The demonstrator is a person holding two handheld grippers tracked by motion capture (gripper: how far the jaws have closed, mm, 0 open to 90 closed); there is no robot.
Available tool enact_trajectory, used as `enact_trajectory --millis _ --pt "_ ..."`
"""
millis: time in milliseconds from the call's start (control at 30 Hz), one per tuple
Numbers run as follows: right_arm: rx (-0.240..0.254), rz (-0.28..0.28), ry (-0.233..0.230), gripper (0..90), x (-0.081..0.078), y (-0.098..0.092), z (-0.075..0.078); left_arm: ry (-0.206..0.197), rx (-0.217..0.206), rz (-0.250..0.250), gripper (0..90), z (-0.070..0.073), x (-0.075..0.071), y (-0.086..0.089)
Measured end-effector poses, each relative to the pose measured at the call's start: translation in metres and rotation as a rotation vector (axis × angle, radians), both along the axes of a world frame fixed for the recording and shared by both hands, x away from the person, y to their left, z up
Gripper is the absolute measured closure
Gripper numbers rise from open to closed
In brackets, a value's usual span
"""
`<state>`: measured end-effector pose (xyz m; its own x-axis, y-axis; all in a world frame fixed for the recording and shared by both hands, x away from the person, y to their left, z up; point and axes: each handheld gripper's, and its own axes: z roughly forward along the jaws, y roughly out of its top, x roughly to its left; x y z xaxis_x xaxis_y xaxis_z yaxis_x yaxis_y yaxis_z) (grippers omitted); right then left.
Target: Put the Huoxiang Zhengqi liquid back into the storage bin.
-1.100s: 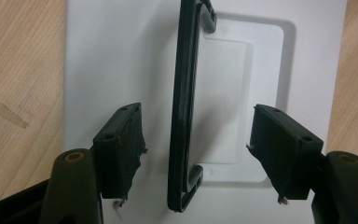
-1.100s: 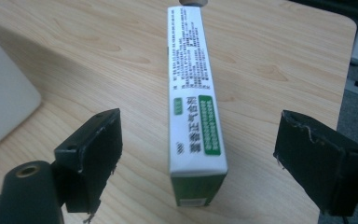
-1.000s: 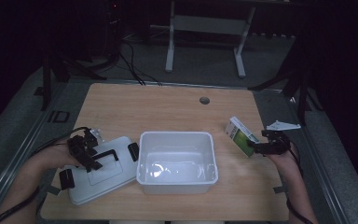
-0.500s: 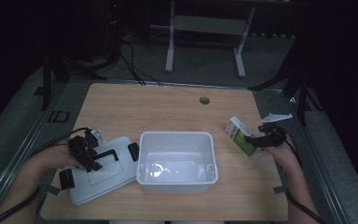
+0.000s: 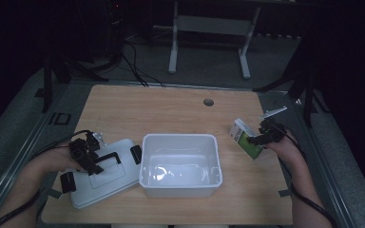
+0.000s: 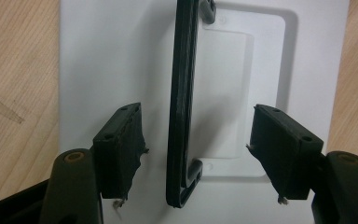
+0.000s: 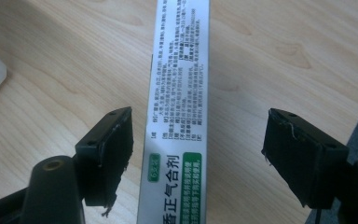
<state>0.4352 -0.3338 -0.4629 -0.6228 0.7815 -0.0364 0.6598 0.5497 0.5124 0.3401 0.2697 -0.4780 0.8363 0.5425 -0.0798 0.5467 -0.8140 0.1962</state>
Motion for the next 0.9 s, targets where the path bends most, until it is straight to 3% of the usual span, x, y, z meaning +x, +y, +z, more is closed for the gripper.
enact_trajectory --millis 500,633,800,900 --pt "-0.058 0.014 0.102 24.7 0.013 0.013 0.006 0.004 0.005 -0.014 34.7 0.004 0.001 -0.007" --pt "-0.088 0.028 0.151 29.5 0.018 0.020 0.006 0.008 0.007 -0.019 34.7 0.003 0.001 -0.009" --pt "-0.137 0.014 0.181 35.5 0.023 0.025 0.006 0.011 0.009 -0.020 34.7 0.003 0.002 -0.009" --pt "-0.141 0.015 0.193 37.8 0.024 0.028 0.007 0.010 0.012 -0.019 34.7 0.003 0.002 -0.009"
